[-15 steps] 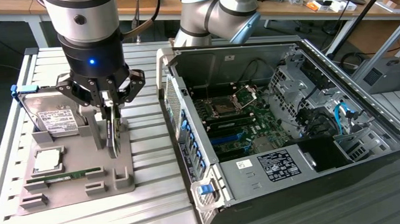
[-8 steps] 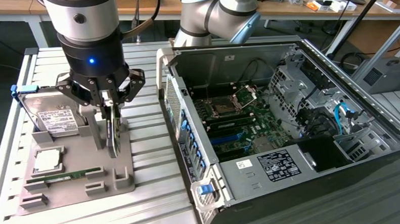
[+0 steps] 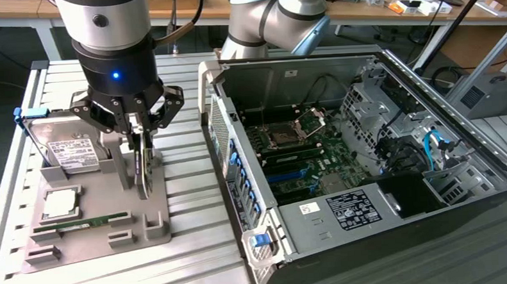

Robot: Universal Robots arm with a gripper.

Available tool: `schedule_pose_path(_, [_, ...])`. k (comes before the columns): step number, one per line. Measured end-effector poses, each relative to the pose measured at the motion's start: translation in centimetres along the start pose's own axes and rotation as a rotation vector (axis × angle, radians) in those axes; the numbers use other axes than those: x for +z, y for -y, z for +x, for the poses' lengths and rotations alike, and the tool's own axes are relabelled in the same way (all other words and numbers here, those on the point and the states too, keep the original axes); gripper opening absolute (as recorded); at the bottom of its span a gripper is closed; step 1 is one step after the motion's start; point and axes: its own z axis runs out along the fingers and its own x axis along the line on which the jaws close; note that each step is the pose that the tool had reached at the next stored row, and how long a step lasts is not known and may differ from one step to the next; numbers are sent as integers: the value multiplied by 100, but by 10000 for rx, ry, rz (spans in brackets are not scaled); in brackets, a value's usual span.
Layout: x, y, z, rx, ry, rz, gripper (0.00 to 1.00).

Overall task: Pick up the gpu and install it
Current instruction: 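Pick up the gpu and move the gpu toward the slot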

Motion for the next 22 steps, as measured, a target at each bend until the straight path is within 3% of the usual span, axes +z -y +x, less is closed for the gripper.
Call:
schedule_pose_path(8, [-13,-1,0,0,0,-1,27])
schedule_pose_path(10, [-76,-3,-2,2,-5,-64,27])
schedule_pose_path(22, [-102,-4,-3,2,-6,-82,27])
